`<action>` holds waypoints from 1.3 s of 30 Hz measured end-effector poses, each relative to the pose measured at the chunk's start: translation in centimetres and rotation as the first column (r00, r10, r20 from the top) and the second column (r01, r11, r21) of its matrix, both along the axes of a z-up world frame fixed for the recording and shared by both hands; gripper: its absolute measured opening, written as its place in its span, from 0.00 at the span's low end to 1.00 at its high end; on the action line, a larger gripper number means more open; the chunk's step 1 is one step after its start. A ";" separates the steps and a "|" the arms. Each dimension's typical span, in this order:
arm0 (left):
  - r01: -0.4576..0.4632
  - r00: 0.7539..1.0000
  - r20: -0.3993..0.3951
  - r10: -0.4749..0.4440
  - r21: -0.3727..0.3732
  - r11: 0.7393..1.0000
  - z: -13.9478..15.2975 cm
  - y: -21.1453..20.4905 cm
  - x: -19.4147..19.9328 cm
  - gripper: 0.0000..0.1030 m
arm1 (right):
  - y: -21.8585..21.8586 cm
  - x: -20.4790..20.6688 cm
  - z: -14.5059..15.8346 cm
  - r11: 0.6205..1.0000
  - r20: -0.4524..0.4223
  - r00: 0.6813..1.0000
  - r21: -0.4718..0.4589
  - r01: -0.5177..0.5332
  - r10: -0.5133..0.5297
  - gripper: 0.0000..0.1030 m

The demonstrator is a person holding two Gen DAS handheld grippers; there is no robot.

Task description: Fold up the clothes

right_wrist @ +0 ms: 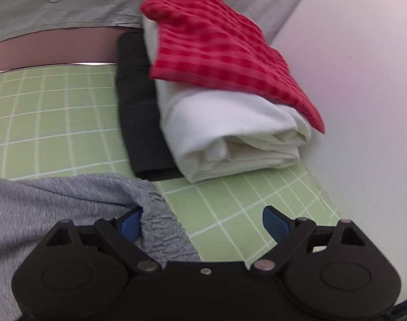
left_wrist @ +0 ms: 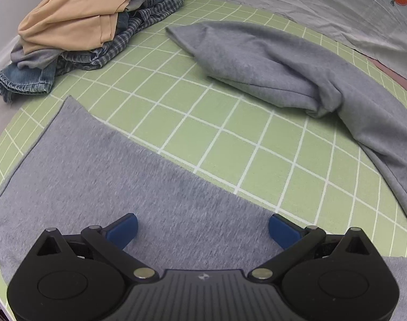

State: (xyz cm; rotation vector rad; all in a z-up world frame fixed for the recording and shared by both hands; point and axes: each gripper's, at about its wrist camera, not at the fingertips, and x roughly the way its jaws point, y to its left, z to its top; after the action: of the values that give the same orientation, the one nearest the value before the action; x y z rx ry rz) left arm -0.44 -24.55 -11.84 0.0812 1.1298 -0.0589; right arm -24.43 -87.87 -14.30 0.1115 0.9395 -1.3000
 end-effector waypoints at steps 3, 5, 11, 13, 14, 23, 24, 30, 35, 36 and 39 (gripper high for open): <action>-0.022 0.999 0.031 0.021 0.024 0.999 0.4 -0.4 0.9 1.00 | -0.4 -1.1 0.2 0.999 -0.005 0.999 0.006 0.044 -0.044 0.90; -0.039 0.998 0.055 0.040 -0.007 0.999 0.7 -0.7 2.0 0.99 | 0.2 -1.3 0.2 1.000 -0.022 1.000 0.001 0.022 -0.022 0.90; -0.079 0.989 0.107 0.097 -0.164 0.983 1.8 -2.8 6.7 0.90 | 1.3 -1.0 0.0 0.999 -0.021 0.999 0.003 0.039 -0.039 0.90; -0.095 0.986 0.111 0.122 -0.226 0.970 2.0 -3.2 8.3 0.86 | 1.4 -1.1 0.1 0.998 0.000 0.998 0.014 0.068 -0.068 0.90; -0.103 0.985 0.107 0.133 -0.252 0.962 2.0 -3.4 9.1 0.85 | 1.5 -1.2 0.1 0.996 0.010 0.997 0.018 0.082 -0.082 0.91; -0.054 0.992 0.095 0.078 -0.234 0.971 1.1 -5.6 12.7 0.09 | 2.0 -0.8 -0.1 0.995 -0.007 0.995 -0.004 0.096 -0.096 0.91; -0.044 0.992 0.105 0.070 -0.231 0.972 1.3 -5.4 12.8 0.06 | 2.0 -0.8 -0.1 0.996 -0.009 0.995 -0.006 0.094 -0.094 0.91; 0.019 0.957 0.289 0.010 -0.096 0.995 6.8 -3.4 13.7 0.05 | 1.9 -1.0 -0.3 0.996 -0.015 0.996 -0.016 0.083 -0.083 0.94; 0.014 0.940 0.341 -0.031 0.052 0.999 8.6 -1.8 13.7 0.22 | 2.0 -0.9 -0.5 0.997 -0.027 0.997 -0.031 0.075 -0.075 0.94; 0.001 0.948 0.317 -0.022 0.064 0.998 8.1 -1.3 13.7 0.28 | 2.1 -0.8 -0.6 0.996 -0.032 0.996 -0.036 0.076 -0.077 0.94; -0.116 0.967 0.217 0.133 -0.091 0.989 6.3 1.9 13.1 0.42 | 2.3 -0.5 -0.6 0.995 -0.043 0.995 -0.046 0.085 -0.087 0.94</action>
State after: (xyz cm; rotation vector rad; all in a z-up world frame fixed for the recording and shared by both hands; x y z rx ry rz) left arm 12.70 -22.65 -5.51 -0.0518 0.9053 0.0186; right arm -24.97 -85.60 -14.93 0.0894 0.9523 -1.4071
